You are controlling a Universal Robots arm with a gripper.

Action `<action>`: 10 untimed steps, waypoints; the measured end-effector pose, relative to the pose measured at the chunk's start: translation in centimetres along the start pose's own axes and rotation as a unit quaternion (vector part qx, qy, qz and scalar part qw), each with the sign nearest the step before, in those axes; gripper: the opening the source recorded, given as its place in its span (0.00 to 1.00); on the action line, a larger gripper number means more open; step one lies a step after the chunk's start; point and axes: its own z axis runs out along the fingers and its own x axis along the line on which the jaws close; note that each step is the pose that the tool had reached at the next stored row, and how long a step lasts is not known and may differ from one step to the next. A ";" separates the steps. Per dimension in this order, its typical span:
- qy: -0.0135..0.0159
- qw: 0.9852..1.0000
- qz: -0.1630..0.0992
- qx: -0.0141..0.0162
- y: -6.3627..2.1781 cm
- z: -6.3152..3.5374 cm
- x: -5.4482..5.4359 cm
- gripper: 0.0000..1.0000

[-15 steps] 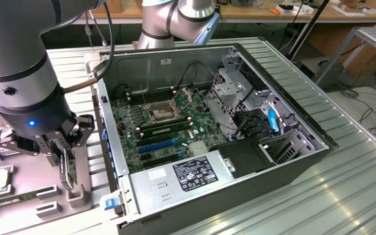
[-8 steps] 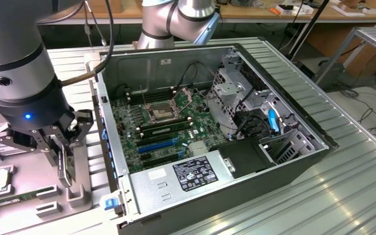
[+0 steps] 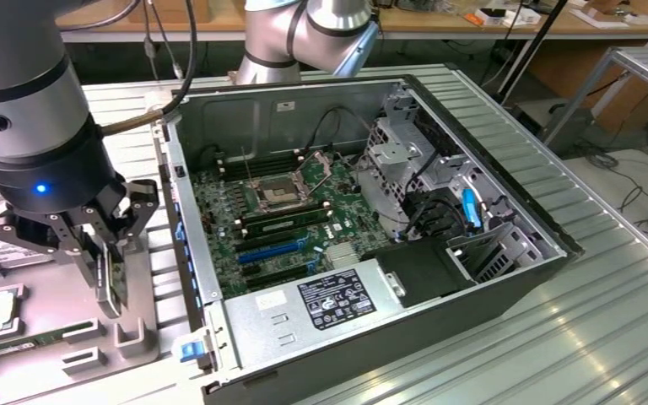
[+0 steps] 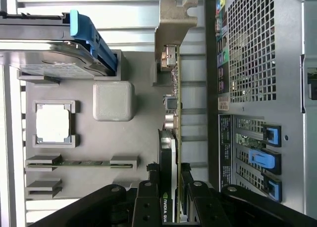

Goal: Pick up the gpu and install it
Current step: 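Pick up the gpu and move the gpu toward the slot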

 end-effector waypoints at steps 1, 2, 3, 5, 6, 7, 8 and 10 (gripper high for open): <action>0.000 1.000 0.000 0.000 0.00 -0.10 0.0 0.27; 0.000 1.000 0.000 0.000 0.01 -0.19 0.0 0.27; 0.000 1.000 0.000 0.000 0.01 -0.27 0.0 0.27; 0.000 1.000 0.000 0.000 0.02 -0.48 0.0 0.27; 0.000 1.000 0.000 0.000 0.02 -0.56 0.0 0.27; 0.000 1.000 0.000 0.000 0.03 -0.65 0.0 0.27; 0.000 1.000 0.000 0.000 0.03 -0.74 0.0 0.27; 0.000 1.000 0.000 0.000 0.04 -0.98 0.0 0.27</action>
